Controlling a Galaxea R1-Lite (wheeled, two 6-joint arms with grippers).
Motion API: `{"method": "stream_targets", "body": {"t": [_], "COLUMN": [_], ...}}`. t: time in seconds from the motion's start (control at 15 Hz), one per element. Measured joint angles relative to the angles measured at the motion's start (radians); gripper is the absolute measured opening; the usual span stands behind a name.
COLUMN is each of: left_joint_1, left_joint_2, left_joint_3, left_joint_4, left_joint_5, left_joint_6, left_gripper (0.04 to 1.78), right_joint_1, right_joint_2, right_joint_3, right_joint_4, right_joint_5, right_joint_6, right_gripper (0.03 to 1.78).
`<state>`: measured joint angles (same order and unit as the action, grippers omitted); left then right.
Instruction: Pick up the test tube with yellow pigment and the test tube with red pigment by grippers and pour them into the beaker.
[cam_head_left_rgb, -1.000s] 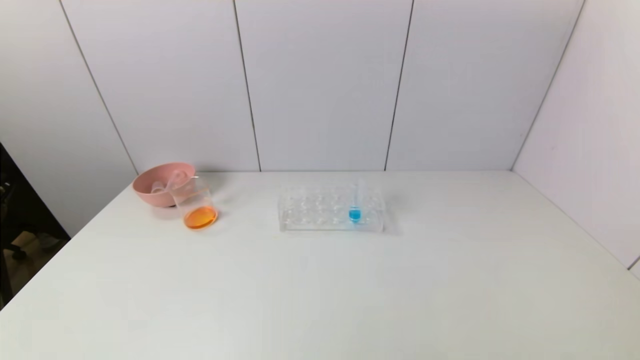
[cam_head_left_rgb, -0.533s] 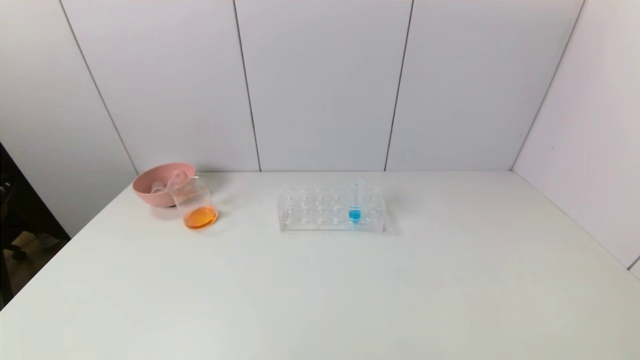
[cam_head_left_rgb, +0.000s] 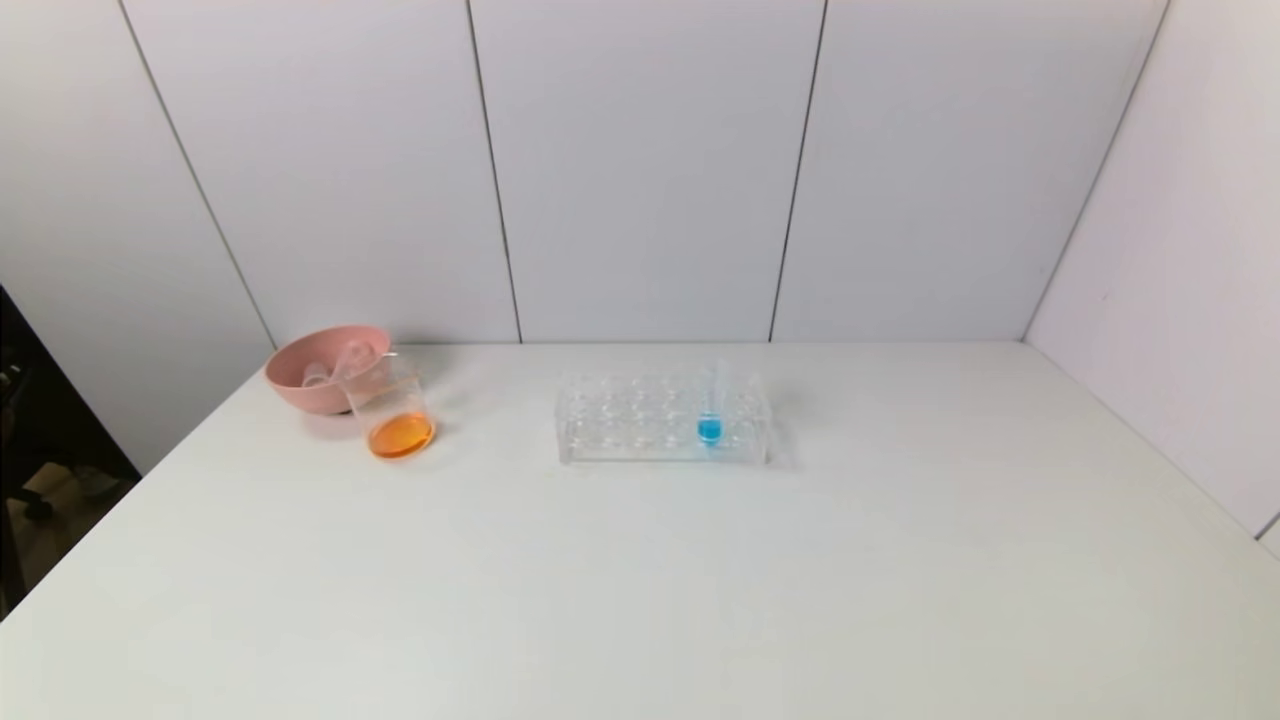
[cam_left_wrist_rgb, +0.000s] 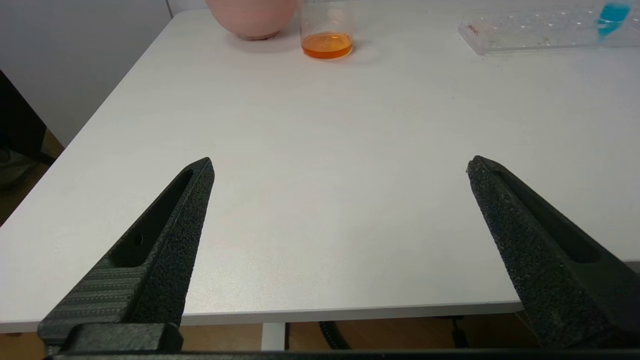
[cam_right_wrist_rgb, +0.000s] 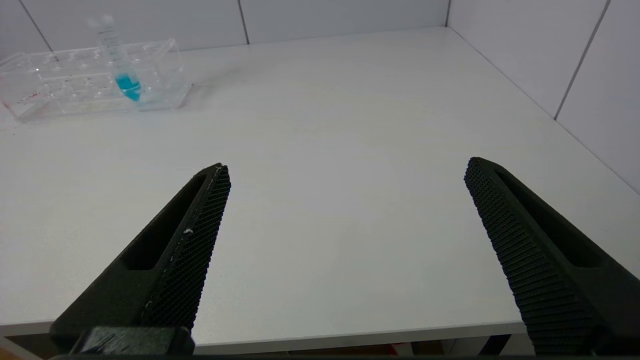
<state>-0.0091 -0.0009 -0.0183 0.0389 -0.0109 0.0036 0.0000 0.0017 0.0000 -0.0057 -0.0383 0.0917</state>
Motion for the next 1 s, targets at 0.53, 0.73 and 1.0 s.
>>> {"method": "stream_targets", "body": {"t": [0.53, 0.73, 1.0], "left_joint_1": [0.0, 0.0, 0.0], "left_joint_2": [0.0, 0.0, 0.0], "left_joint_3": [0.009, 0.017, 0.018], "left_joint_4": [-0.017, -0.049, -0.05], "left_joint_5": [-0.001, 0.0, 0.0], "left_joint_6": [-0.008, -0.03, -0.041], "left_gripper": [1.76, 1.76, 1.76], "right_joint_1": [0.0, 0.0, 0.0], "right_joint_2": [0.0, 0.0, 0.0], "right_joint_3": [0.0, 0.0, 0.0], "right_joint_4": [0.0, 0.0, 0.0], "right_joint_5": [0.0, 0.0, 0.0], "right_joint_6": [0.0, 0.0, 0.0], "right_gripper": [1.71, 1.71, 1.71]}}
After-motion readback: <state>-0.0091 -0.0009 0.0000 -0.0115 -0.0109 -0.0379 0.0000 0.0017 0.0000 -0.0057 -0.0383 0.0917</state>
